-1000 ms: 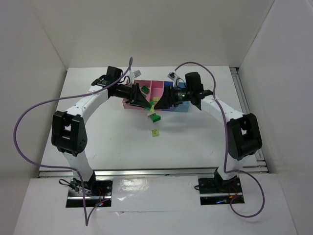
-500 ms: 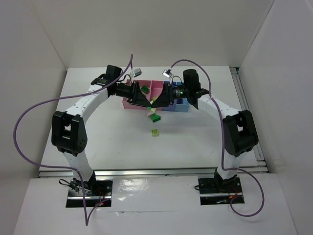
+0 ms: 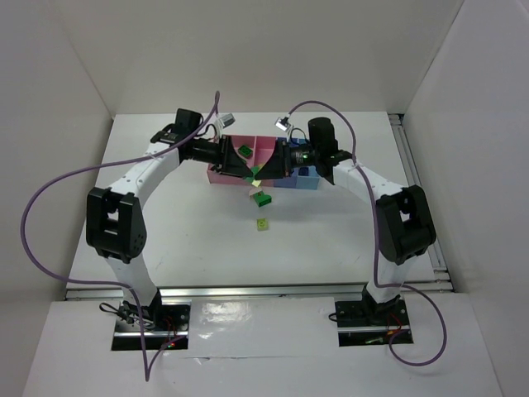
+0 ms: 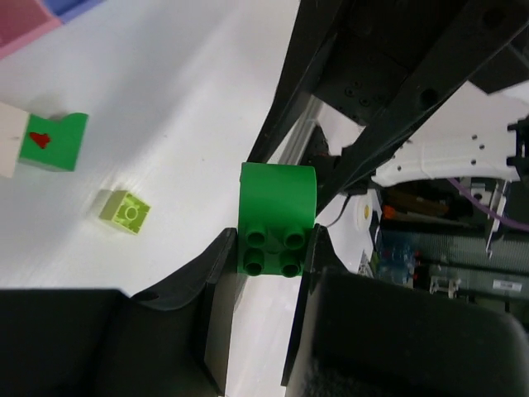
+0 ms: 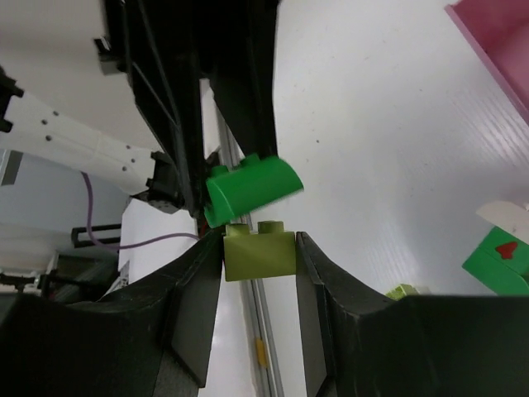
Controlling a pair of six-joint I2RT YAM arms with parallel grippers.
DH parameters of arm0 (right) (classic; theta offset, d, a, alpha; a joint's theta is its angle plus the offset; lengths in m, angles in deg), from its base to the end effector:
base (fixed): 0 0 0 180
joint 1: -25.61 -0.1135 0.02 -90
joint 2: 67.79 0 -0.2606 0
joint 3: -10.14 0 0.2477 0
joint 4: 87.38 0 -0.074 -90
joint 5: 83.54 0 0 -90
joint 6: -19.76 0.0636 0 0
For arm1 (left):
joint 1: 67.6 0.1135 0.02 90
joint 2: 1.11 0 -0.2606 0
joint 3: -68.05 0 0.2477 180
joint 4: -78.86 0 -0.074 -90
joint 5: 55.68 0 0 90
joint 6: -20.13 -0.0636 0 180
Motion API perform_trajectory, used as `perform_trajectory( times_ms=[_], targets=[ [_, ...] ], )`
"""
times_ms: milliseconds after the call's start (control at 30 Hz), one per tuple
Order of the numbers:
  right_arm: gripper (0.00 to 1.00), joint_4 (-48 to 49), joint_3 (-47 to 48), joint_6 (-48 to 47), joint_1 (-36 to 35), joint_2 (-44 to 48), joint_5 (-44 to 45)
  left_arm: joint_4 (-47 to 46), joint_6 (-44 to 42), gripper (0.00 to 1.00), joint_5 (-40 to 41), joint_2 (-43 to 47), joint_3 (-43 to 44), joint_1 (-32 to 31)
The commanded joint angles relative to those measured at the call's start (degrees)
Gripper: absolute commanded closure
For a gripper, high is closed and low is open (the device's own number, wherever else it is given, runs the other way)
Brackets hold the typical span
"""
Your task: Sort the legos into containers by color
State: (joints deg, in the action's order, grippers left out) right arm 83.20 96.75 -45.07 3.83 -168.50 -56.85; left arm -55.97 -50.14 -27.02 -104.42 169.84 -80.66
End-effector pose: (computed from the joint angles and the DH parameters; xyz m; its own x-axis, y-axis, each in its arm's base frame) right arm 0.3529 0.2022 0.2683 -0.7298 -0.0859 -0.6782 -0.6817 0.1654 0.7127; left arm 0.3764 -0.1446 0.2845 -0.9017 0.0430 -0.4301 0.4146 0.3673 -0.8326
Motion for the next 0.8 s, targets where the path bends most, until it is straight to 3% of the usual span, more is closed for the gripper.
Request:
perform_trajectory(
  times_ms=[0,67,233,500,633,667,733,767],
  targets=[
    [0.65,-4.9,-0.1,-2.5,-0.2,0.2,4.4,-5.3,3.6,1.00,2.7,1.3,2.1,1.5],
    [0.65,-5.5,0.4,-2.5,-0.2,0.2,6.7,-5.8,4.4,1.00,5.0,1.8,1.0,2.1],
    [0.65,-6.9,3.1,-0.4,-0.2,-0.4,21.7,-6.6,8.0,1.00,14.0,-0.7,4.0,2.1],
    [0.65,-12.3,16.7,1.7,-0.2,-9.5,41.4,7.2,9.5,1.00,41.5,-15.9,23.0,0.3],
    [0.63,-16.5,22.8,0.4,-1.3,-15.0,47.6,12.3,9.5,0.98,47.9,-24.1,32.3,-0.3],
    [0.59,-16.6,23.4,0.4,-1.3,-16.4,48.2,15.1,8.8,0.64,47.9,-25.4,34.6,-0.3],
    [0.45,-16.6,25.9,-0.2,-1.3,-18.1,48.2,16.0,8.8,0.29,49.3,-26.4,38.4,-0.3],
    [0.34,-18.6,27.4,-1.0,-1.3,-20.3,48.2,16.0,8.8,0.17,49.3,-26.4,38.4,-0.8]
  ],
)
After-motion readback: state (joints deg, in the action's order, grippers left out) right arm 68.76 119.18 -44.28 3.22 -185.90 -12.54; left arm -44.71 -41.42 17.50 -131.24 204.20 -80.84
